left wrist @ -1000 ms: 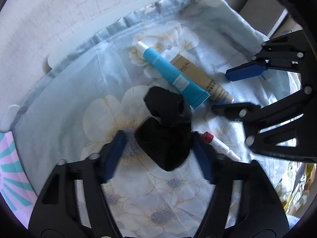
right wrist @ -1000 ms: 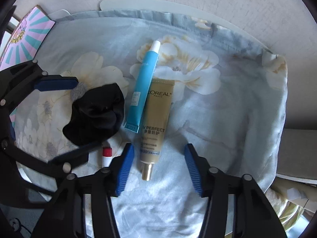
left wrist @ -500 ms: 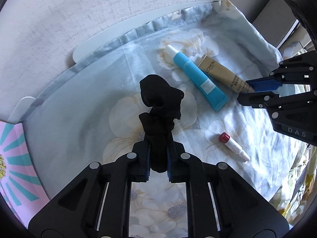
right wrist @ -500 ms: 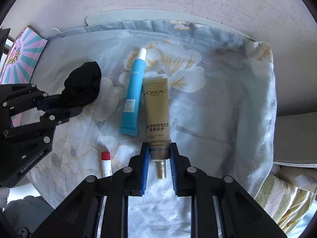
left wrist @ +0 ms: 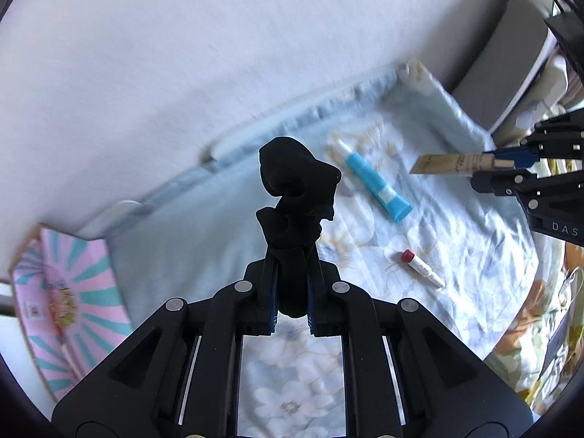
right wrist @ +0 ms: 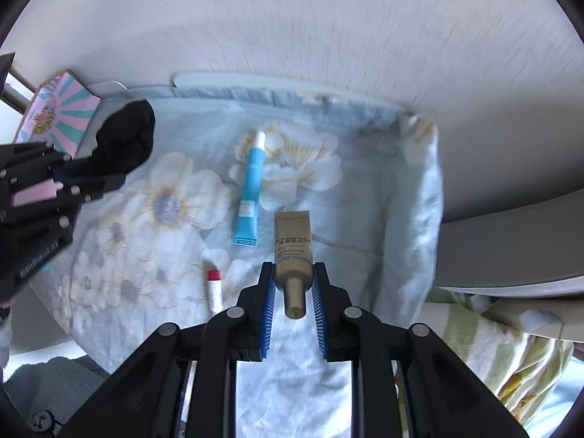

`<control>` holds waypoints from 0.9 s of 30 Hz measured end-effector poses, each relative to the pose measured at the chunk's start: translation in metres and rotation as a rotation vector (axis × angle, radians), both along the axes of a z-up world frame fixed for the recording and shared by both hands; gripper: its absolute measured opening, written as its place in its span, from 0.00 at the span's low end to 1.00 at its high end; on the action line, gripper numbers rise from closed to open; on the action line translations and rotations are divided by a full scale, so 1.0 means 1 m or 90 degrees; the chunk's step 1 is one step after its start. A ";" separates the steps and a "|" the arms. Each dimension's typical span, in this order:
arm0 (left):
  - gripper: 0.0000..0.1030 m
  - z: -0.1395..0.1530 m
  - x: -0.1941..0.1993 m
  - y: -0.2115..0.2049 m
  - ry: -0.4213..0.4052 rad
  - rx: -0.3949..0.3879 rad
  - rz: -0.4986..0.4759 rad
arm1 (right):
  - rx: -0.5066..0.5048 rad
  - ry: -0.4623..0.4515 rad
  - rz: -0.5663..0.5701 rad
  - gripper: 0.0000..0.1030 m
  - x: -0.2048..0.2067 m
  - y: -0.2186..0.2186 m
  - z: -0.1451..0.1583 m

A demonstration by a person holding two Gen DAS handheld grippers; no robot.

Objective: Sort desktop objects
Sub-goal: 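Carry scrunchie and gold tube into the cardboard box and release both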

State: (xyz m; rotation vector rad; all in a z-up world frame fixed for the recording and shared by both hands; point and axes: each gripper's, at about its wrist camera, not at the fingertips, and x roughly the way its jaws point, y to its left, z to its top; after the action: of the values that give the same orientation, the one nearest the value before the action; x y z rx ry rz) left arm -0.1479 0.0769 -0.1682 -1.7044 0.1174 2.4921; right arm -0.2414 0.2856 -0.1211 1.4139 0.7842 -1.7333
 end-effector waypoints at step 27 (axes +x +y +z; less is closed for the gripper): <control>0.10 0.079 0.153 -0.238 0.066 -0.001 0.372 | -0.116 0.051 0.329 0.18 0.149 -0.239 0.120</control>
State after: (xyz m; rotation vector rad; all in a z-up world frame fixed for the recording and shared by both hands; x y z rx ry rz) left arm 0.0055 -0.1613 -0.0895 -1.8116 -0.4317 2.9723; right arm -0.0919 0.0470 -0.0006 0.9212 0.9142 -1.4184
